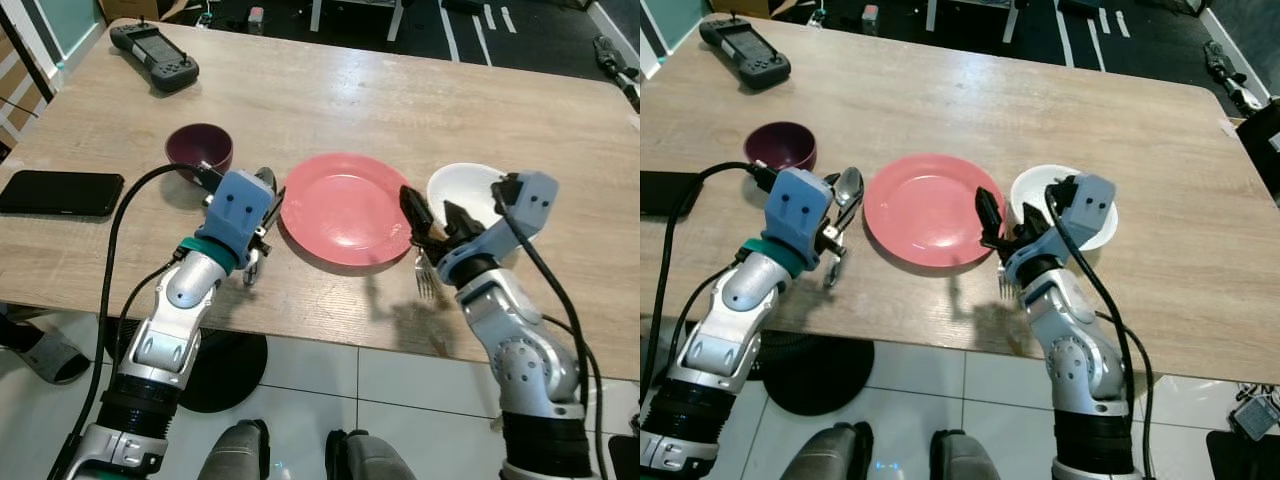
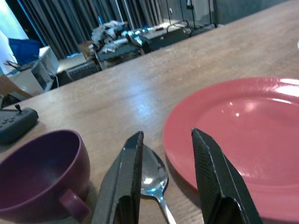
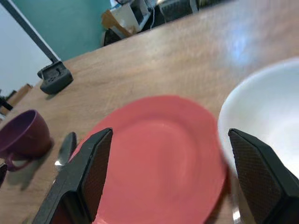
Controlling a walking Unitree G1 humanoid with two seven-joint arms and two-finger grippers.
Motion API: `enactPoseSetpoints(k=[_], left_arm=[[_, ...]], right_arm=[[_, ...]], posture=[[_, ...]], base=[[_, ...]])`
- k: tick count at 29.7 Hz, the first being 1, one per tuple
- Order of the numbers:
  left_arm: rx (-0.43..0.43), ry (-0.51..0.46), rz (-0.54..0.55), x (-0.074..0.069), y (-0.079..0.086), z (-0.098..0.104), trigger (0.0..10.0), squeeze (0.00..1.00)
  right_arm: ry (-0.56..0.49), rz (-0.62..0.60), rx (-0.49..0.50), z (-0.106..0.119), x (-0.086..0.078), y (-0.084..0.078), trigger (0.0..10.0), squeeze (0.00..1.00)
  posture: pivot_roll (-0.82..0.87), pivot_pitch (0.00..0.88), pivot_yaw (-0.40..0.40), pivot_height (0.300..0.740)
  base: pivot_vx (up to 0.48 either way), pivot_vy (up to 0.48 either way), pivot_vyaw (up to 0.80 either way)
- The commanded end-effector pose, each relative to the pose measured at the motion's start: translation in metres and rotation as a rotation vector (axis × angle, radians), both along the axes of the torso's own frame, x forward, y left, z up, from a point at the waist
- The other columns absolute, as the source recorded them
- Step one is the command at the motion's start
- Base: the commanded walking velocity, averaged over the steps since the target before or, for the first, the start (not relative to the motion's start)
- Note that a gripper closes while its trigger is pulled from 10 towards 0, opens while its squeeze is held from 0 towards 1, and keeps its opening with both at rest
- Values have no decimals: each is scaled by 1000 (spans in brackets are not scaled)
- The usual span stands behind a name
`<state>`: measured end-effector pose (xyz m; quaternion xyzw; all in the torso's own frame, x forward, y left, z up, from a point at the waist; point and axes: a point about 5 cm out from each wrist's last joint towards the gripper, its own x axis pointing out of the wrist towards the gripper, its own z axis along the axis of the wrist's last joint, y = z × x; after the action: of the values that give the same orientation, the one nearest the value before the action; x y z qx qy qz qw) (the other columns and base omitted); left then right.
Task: Setting the table
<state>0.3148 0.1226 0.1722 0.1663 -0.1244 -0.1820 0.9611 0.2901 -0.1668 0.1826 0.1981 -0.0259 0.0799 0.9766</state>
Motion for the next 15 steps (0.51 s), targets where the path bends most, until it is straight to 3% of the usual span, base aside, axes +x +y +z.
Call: enactPoseSetpoints(k=[1, 3, 4, 5, 6, 8, 9, 14, 15], left_arm=[[12, 15, -10, -2, -2, -3, 10000, 0], [14, 17, -19, -3, 0, 0, 10000, 0], [9, 29, -36, -7, 5, 3, 10000, 0], [9, 29, -36, -7, 5, 3, 10000, 0], [0, 46, -48, -10, 7, 4, 10000, 0], [-6, 57, -56, -11, 9, 5, 10000, 0], [-21, 84, -80, -15, 10, 5, 10000, 0], [-37, 201, -231, -32, 14, 10, 10000, 0], [-14, 241, -297, -43, 22, 16, 10000, 0]], right_arm=[[-39, -15, -50, 6, -7, -6, 10000, 1000], [-65, -19, -96, 12, -13, -10, 10000, 1000], [-102, -34, -137, 20, -23, -18, 10000, 804], [-102, -34, -137, 20, -23, -18, 10000, 804], [-120, -49, -140, 24, -28, -22, 10000, 722], [-129, -59, -137, 26, -31, -25, 10000, 722], [-140, -88, -146, 28, -36, -31, 10000, 0], [-109, -179, -215, 20, -48, -51, 10000, 0], [-82, -209, -246, 13, -53, -61, 10000, 0]], posture=[[79, 75, -5, 740], [80, 75, 0, 740], [84, 76, 4, 740], [84, 76, 4, 740], [84, 76, 4, 740], [84, 76, 4, 740], [87, 83, 5, 740], [90, 87, 9, 740], [105, 96, 13, 740]], base=[[0, 0, 0], [0, 0, 0], [0, 0, 0], [0, 0, 0], [0, 0, 0], [0, 0, 0], [0, 0, 0], [0, 0, 0], [0, 0, 0]])
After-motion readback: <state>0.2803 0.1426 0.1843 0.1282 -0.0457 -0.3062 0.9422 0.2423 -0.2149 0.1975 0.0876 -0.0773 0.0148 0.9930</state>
